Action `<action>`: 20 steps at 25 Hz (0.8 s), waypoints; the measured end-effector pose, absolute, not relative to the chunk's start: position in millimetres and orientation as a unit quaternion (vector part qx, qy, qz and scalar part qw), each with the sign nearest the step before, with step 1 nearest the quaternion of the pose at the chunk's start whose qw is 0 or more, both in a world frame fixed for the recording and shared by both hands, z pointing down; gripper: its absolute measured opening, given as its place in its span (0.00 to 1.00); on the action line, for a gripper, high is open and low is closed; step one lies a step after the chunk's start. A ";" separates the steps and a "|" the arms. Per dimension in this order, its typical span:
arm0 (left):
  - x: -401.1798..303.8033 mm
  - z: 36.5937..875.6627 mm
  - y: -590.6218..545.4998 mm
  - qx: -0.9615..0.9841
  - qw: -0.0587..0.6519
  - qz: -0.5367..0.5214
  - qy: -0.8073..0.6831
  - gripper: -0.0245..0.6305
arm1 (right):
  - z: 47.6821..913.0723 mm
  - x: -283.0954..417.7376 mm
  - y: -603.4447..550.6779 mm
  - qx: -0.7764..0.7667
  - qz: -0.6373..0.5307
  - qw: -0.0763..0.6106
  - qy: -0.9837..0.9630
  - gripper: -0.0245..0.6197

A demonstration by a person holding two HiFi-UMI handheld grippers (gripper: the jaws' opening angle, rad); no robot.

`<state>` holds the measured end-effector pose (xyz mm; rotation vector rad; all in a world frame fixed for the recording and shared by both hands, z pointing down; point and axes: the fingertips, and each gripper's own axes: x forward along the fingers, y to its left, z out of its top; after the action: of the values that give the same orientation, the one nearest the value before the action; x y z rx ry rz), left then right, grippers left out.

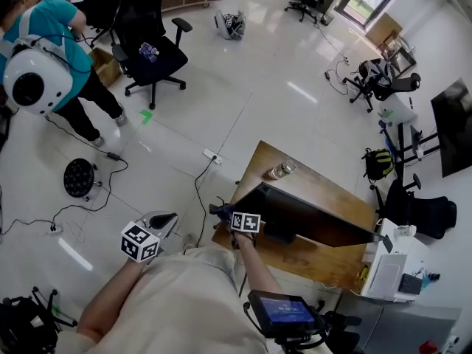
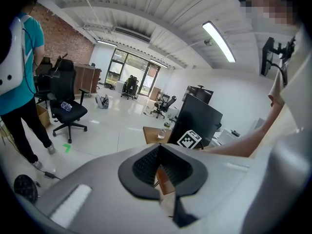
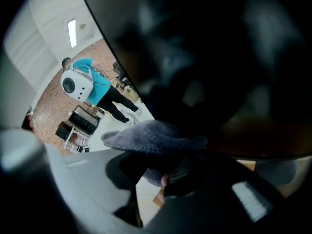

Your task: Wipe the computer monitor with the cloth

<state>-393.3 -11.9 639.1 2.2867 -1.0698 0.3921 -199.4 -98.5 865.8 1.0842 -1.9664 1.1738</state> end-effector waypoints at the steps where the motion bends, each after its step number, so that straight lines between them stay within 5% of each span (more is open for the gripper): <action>1: -392.7 639.1 -11.8 0.858 0.289 0.146 -0.399 0.04 | 857.6 -201.4 -100.3 0.411 0.441 0.290 -0.744 0.16; 20: -343.6 639.6 -14.9 0.889 0.285 0.134 -0.332 0.04 | 675.9 -207.2 -132.5 0.434 0.348 0.159 -0.815 0.16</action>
<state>-343.6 -14.9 639.6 2.3773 -0.8889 0.3589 -207.2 -132.5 675.9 1.2415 -2.3301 0.9946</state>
